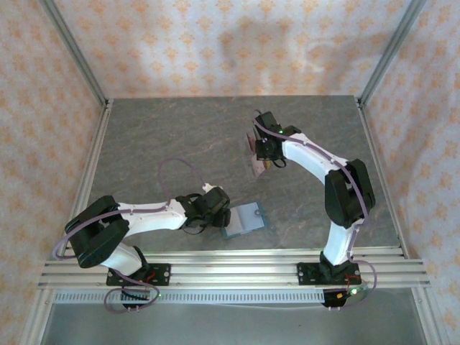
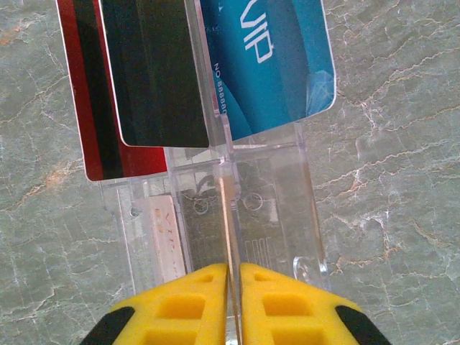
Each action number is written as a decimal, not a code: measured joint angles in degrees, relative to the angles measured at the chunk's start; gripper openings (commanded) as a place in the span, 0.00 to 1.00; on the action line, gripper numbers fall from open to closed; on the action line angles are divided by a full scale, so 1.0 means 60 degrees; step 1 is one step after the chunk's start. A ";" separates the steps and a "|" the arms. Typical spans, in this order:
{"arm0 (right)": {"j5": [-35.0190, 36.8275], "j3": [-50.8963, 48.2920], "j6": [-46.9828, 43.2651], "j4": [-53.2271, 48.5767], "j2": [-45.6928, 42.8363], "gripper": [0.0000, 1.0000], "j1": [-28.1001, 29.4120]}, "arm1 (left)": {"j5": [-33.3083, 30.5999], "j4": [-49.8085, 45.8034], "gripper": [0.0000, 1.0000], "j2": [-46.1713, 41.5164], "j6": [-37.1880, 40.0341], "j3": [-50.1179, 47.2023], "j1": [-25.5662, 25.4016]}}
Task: Put the credit cards into the card holder
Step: Pick up the credit card from the storage box.
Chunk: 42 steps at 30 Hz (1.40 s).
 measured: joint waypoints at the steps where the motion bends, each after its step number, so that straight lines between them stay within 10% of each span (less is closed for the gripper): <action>1: -0.0011 0.0000 0.0000 0.0000 0.0000 0.12 0.0000 | -0.0011 0.0018 0.62 0.0000 0.0000 -0.0022 0.0000; 29: 0.0237 0.0656 -0.0299 -0.0576 -0.1647 0.00 0.0036 | -0.0036 0.0047 0.62 -0.0594 -0.0004 -0.0197 0.0000; 42: -0.0401 -0.3162 0.0565 0.0805 -0.4951 0.00 0.1111 | -0.0025 -0.0015 0.57 -0.0372 -0.0004 -0.0168 0.0000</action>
